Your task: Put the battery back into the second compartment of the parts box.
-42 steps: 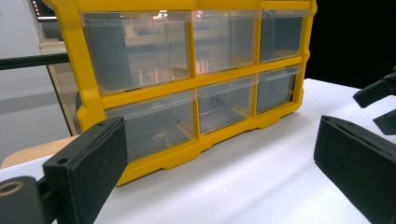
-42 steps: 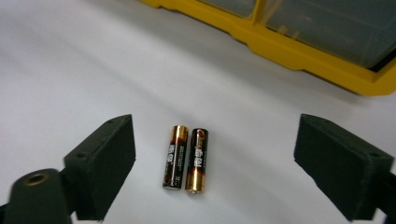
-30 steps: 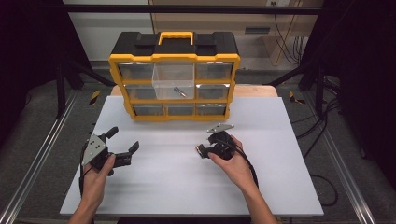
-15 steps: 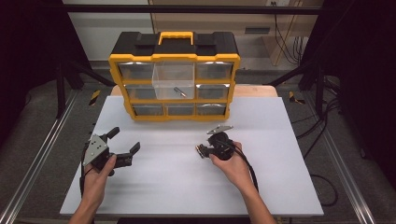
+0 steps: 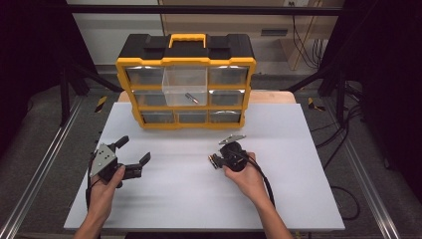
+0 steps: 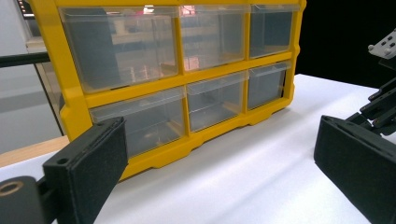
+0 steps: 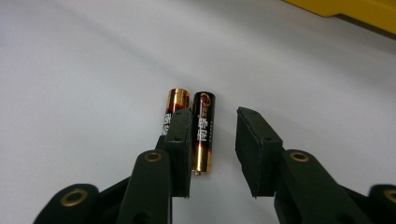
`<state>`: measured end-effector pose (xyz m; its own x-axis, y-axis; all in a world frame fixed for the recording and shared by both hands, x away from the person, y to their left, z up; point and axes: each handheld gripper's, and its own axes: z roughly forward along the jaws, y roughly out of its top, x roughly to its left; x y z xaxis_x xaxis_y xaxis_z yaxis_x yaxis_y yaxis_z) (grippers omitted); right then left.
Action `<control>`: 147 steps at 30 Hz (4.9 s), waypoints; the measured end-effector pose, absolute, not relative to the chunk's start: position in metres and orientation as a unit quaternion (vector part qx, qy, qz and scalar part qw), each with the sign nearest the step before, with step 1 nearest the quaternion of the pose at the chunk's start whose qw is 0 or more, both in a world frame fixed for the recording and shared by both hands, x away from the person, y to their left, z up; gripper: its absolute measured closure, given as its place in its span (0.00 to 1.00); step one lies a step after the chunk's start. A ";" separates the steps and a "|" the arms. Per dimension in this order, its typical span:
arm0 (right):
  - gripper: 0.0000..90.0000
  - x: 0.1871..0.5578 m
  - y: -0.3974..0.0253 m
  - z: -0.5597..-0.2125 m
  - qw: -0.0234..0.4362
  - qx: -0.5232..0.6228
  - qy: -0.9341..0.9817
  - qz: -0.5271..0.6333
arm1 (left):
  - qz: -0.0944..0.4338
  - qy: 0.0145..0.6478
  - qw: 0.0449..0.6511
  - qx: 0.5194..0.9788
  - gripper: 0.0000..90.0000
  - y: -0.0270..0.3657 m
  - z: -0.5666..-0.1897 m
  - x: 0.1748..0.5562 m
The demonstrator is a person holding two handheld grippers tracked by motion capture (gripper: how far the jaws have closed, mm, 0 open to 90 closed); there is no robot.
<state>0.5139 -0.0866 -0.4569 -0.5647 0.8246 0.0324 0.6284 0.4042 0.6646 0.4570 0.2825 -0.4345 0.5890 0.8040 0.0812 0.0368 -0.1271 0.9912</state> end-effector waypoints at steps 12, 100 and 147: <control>0.78 0.515 -0.085 -0.461 0.144 0.442 0.827 0.315 | 0.328 0.310 0.582 0.676 0.03 0.282 -0.435 0.457; 0.86 0.511 -0.135 -0.409 0.195 0.442 0.756 0.442 | 0.327 0.313 0.583 0.675 0.03 0.284 -0.434 0.456; 0.86 0.513 -0.118 -0.262 0.252 0.365 0.746 0.497 | 0.327 0.317 0.588 0.669 0.03 0.286 -0.433 0.455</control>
<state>0.5132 -0.1183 -0.2621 -0.6063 0.7951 -0.0125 0.2951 0.2395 0.9250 0.4546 0.2858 -0.4332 0.5861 0.8077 0.0645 0.0390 -0.1076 0.9934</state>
